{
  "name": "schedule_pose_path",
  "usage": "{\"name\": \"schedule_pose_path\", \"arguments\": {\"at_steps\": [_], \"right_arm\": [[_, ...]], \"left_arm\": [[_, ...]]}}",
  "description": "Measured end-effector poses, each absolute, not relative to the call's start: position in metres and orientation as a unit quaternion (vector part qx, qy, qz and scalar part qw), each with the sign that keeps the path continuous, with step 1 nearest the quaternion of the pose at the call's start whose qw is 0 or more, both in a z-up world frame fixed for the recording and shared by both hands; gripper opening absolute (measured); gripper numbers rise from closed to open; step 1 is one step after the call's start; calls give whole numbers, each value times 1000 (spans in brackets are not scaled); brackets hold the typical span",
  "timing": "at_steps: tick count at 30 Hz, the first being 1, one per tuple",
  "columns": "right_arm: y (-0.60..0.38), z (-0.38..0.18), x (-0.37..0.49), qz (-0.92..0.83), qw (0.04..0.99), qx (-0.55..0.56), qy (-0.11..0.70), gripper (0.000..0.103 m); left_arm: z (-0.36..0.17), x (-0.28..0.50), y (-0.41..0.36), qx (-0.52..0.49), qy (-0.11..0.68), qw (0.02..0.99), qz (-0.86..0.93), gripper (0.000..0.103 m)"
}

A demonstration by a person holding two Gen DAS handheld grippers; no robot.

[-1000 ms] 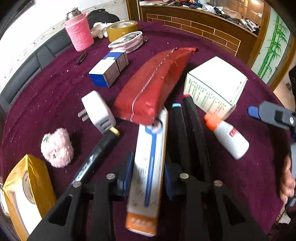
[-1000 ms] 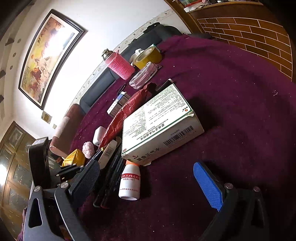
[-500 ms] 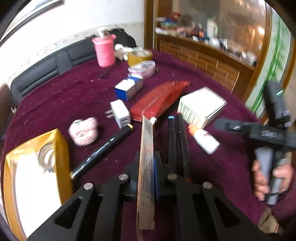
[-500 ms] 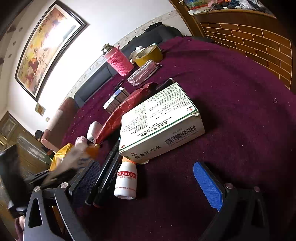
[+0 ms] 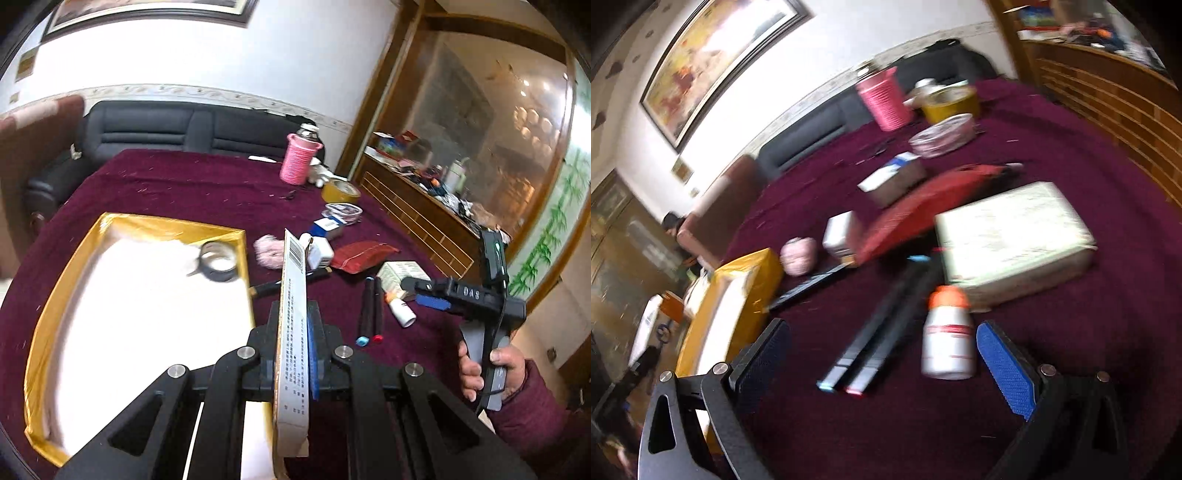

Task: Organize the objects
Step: 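Grasp a black marker with the right tool and lift it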

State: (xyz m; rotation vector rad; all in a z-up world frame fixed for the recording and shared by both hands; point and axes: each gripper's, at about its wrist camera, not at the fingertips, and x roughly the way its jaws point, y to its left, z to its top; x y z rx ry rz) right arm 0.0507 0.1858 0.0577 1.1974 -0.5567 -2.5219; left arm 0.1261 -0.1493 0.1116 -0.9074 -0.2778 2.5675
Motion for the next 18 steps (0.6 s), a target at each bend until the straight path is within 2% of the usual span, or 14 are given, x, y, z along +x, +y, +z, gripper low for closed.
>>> {"name": "schedule_pose_path", "arguments": {"at_steps": [4,6,7,8,10,14,18], "right_arm": [[134,58,28,-856,190,448,-176,103],[109,53,12,-843,188,475,-169,99],[98,48,4,-836,181,489,-171,88],[86,40,-7,-822,177,510,-179,71],[74,27,-21,-804,166,540,-186,56],[64,14,-40,-797,113,549,-225,55],[56,16,-53,-808,73,540,-225,55]], "left_arm": [[105,134,-168,-318,-108,181,924,11],[103,137,-175,-315,-106,171,928,11],[102,137,-179,-314,-110,171,927,11],[101,137,-183,-313,-115,173,927,11],[98,137,-191,-312,-125,175,925,11],[93,138,-206,-308,-132,176,925,11],[89,137,-218,-304,-140,175,926,11]]}}
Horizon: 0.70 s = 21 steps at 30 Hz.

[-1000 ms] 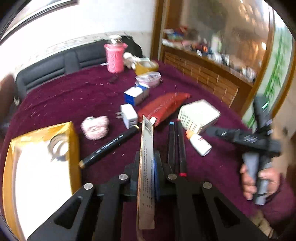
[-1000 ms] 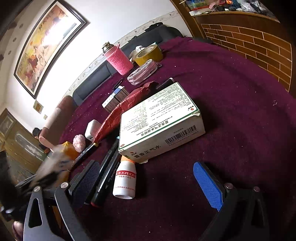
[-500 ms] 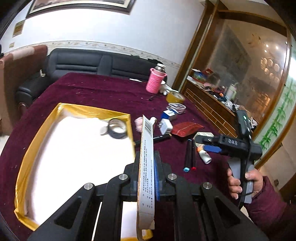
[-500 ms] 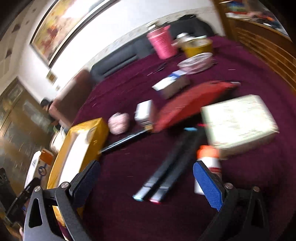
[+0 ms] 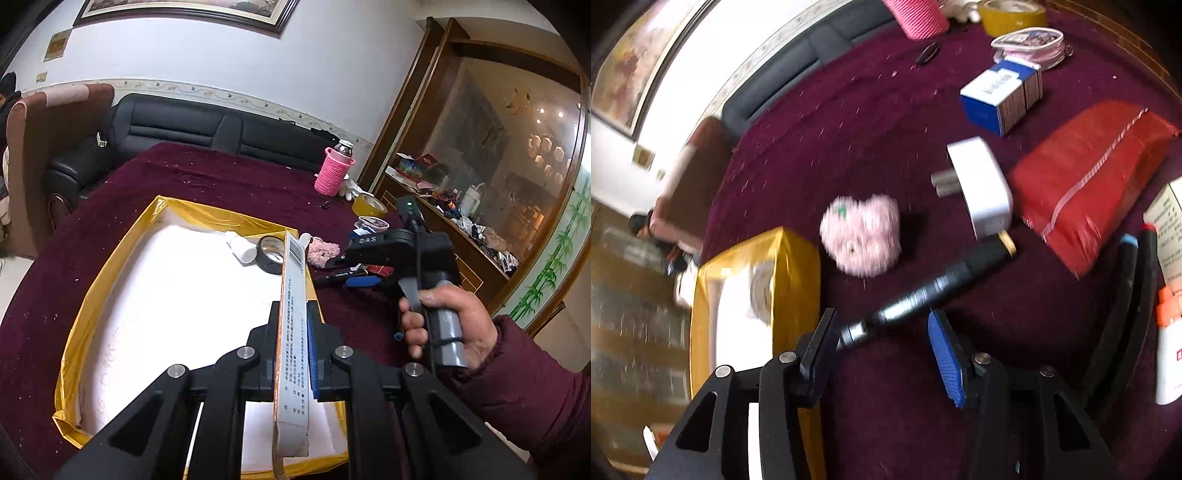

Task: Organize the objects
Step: 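Grasp a black marker with the right tool and lift it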

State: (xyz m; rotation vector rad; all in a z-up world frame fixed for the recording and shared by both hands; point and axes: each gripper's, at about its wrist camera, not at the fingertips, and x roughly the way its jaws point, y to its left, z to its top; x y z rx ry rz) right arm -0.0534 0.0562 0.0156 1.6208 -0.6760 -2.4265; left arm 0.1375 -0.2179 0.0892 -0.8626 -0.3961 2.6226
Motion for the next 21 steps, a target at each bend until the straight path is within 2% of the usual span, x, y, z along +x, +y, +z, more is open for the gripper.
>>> {"name": "schedule_pose_path", "arguments": {"at_steps": [6,12,15,17,21], "right_arm": [[24,15,-56,-839,20,524,-144,49],[32,12,-62,-843,-24,507,-176,39],[28,13,-60,-850,-3,506,-146,31],[30,16,-54,-854,12,507,-120,17],[35,18,-40,-851,63,508,-117,16]], "left_arm": [[79,136,-232,-311,-159,173,921,11],[74,139,-233,-315,-167,176,918,11],[76,143,-232,-311,-164,176,920,11],[78,144,-234,-309,-166,173,921,11],[81,149,-236,-305,-169,165,922,11]]}}
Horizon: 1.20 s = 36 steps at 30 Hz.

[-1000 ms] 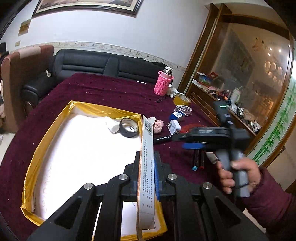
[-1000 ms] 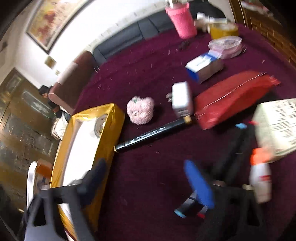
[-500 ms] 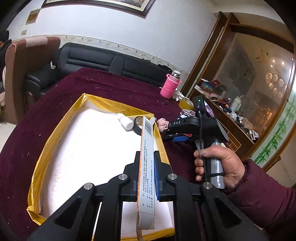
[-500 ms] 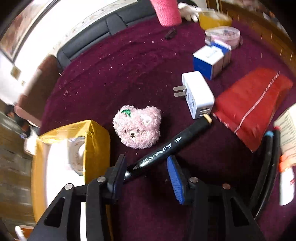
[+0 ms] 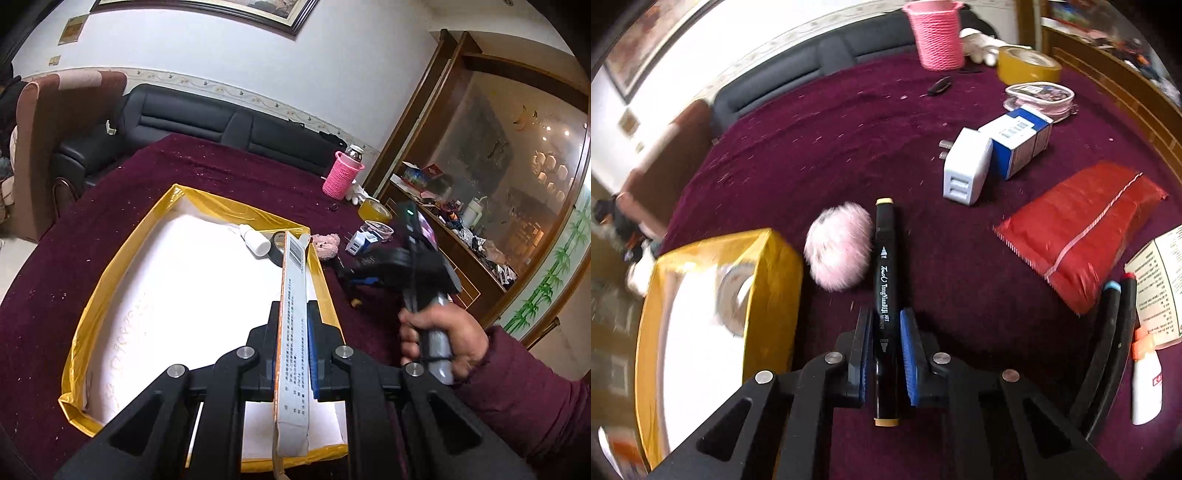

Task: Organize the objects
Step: 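Grasp a black marker with the right tool and lift it, then lower the box and marker into the tray and open both tools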

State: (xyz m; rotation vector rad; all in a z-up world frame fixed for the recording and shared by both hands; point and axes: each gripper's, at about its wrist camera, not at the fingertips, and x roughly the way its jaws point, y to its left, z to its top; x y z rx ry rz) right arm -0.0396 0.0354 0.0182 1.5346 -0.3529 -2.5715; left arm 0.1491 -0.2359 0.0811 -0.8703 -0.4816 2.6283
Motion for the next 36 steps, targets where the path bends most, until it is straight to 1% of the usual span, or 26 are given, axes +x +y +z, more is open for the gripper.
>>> {"name": "schedule_pose_path", "arguments": {"at_steps": [7,10,14,17,19,23,27,31,36], "right_arm": [[58,30,-11,-833,151,489,-209,17],[60,46,-3,-828,188,477,-229,17],[38,70,-1,-825,231,466,-220,17],[9,76,-1,-819,256,473,-201,17],[-12,76,-4,-812,274,480,-189,17],[-59,63,-28,-795,290,505,-172,17],[-89,46,-51,-786,287,525,-159,17],[-102,31,-63,-782,277,538,-147,18],[-105,18,-69,-781,269,547,-134,18]], "left_arm": [[83,146,-234,-318,-158,141,924,11],[87,136,-235,-330,-146,130,924,11],[97,109,-237,-346,-120,106,925,11],[100,81,-239,-358,-98,91,924,11],[96,57,-244,-375,-100,85,918,11],[79,15,-252,-412,-109,76,901,11],[60,-15,-260,-440,-127,64,887,11],[44,-29,-265,-455,-139,54,878,11],[35,-33,-269,-458,-150,52,875,14]]}}
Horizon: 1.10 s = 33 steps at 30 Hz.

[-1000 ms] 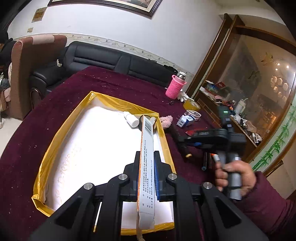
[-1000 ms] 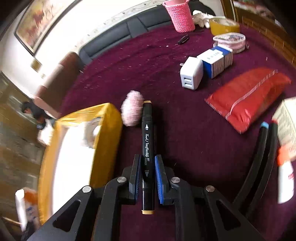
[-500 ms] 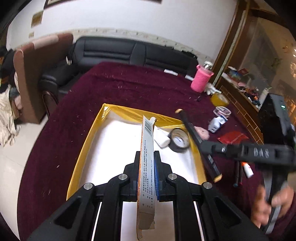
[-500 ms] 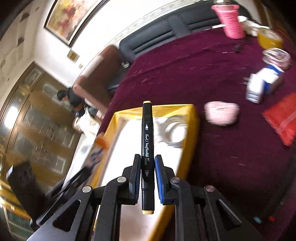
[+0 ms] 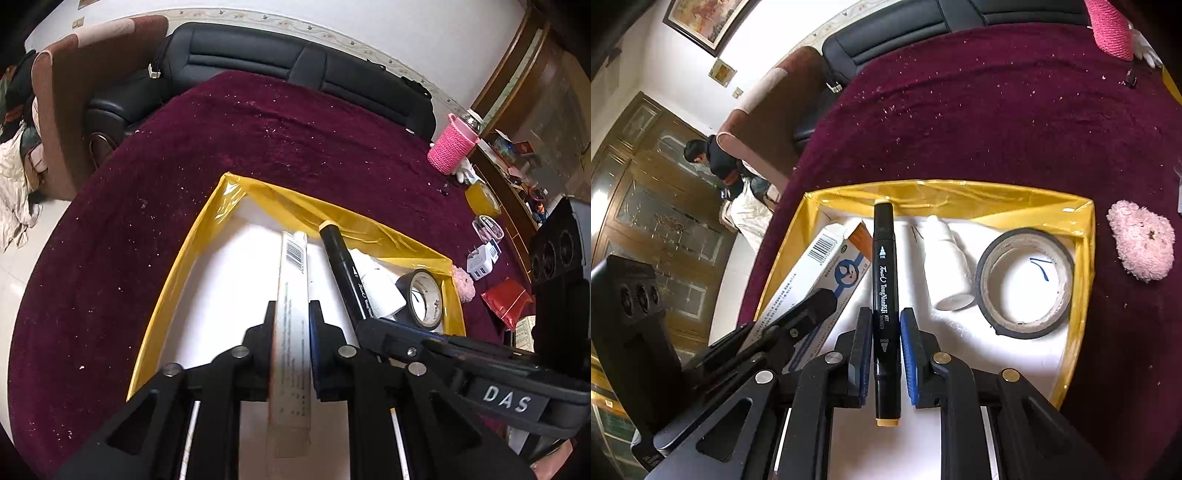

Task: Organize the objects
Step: 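Lower the box and marker into the tray and open both tools, then grasp the pink teddy bear plush with the left tool while the right tool reaches the white medicine box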

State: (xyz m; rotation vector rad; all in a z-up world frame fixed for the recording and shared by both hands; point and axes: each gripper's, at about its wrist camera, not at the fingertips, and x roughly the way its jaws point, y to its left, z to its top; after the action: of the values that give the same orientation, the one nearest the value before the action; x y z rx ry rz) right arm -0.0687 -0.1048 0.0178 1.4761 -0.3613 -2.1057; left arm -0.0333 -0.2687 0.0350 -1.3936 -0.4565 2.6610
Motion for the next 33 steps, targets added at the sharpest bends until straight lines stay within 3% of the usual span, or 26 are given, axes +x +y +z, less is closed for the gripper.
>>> {"name": "schedule_pose_path", "arguments": {"at_steps": [3,5,9,10,12,13,14,19,25,27,29,30,33], "right_arm": [[-114,17,-72,-787,261,546,-122,19],[-109,21,-72,-796,253,537,-114,19],[-99,35,-66,-805,249,526,-117,20],[-95,39,-64,-806,249,524,-119,27],[-83,50,-56,-814,246,514,-113,48],[-78,53,-52,-818,242,511,-108,64],[-70,58,-47,-825,235,505,-99,72],[-31,76,-28,-857,188,478,-50,83],[30,112,-1,-891,128,434,-14,89],[61,146,26,-931,119,345,-14,89],[86,166,52,-958,110,264,-22,103],[101,171,63,-965,120,231,-42,103],[143,154,56,-952,63,283,-93,103]], "left_arm": [[36,-33,-270,-452,-157,55,876,25],[38,-32,-273,-448,-159,44,879,44],[49,-22,-280,-434,-175,40,883,62],[55,-16,-281,-427,-173,36,887,65],[66,-4,-280,-413,-168,34,894,74],[72,4,-278,-405,-164,31,899,79],[78,11,-275,-397,-159,28,903,81],[102,43,-240,-368,-119,49,921,86],[117,64,-190,-355,-105,104,923,86],[122,68,-175,-347,-98,116,925,86],[125,71,-161,-340,-91,126,928,87],[125,71,-154,-339,-87,129,928,87],[121,64,-132,-352,-74,133,924,87]]}}
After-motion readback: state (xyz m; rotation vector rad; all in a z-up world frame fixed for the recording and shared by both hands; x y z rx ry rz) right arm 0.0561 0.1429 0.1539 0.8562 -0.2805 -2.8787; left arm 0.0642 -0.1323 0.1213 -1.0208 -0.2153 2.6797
